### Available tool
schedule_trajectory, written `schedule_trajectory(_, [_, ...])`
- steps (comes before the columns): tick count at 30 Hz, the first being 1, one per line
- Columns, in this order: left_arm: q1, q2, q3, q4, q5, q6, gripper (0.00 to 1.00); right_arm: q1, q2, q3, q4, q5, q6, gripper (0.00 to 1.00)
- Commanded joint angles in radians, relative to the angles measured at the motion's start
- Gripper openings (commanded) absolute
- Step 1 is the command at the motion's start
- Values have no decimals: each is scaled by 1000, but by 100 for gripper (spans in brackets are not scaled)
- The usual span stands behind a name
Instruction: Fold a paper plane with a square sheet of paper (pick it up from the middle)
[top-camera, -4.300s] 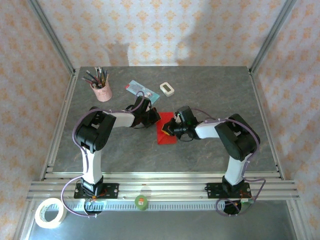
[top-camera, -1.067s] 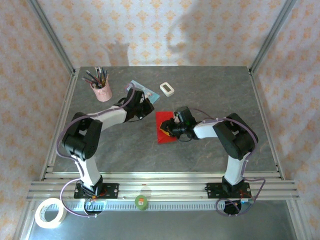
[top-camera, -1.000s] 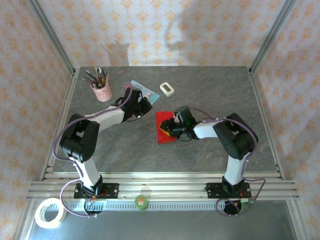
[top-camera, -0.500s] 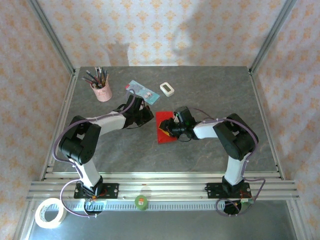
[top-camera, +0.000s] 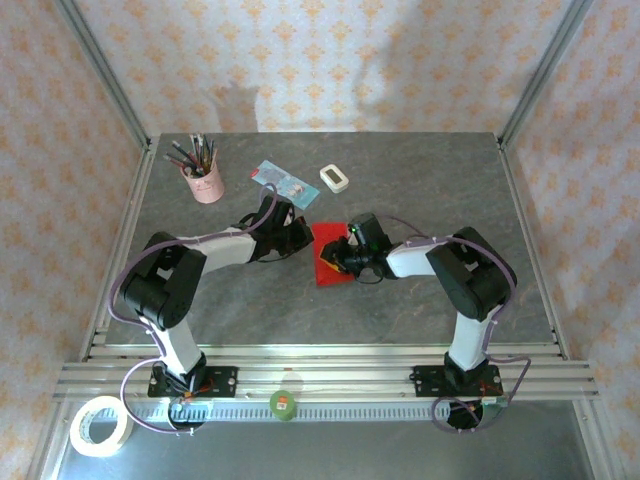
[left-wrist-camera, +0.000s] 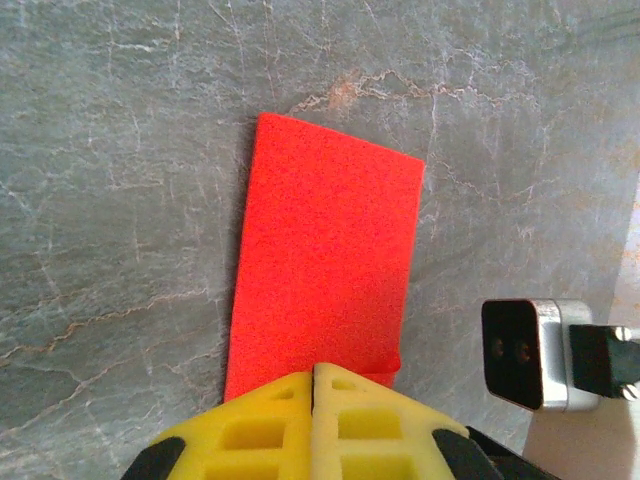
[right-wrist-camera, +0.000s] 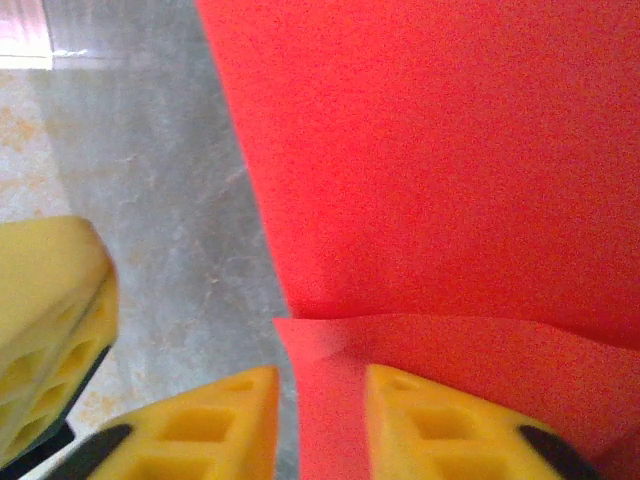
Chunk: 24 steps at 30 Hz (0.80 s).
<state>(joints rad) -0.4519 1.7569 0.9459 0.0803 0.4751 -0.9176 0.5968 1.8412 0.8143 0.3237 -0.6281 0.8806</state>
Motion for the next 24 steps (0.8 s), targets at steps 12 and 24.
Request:
schedule_trajectory(12, [-62, 88, 19, 4, 36, 6, 0, -6, 70, -41, -185, 122, -20, 3])
schedule_trajectory(24, [-69, 133, 45, -91, -36, 22, 0, -6, 72, -34, -186, 123, -16, 0])
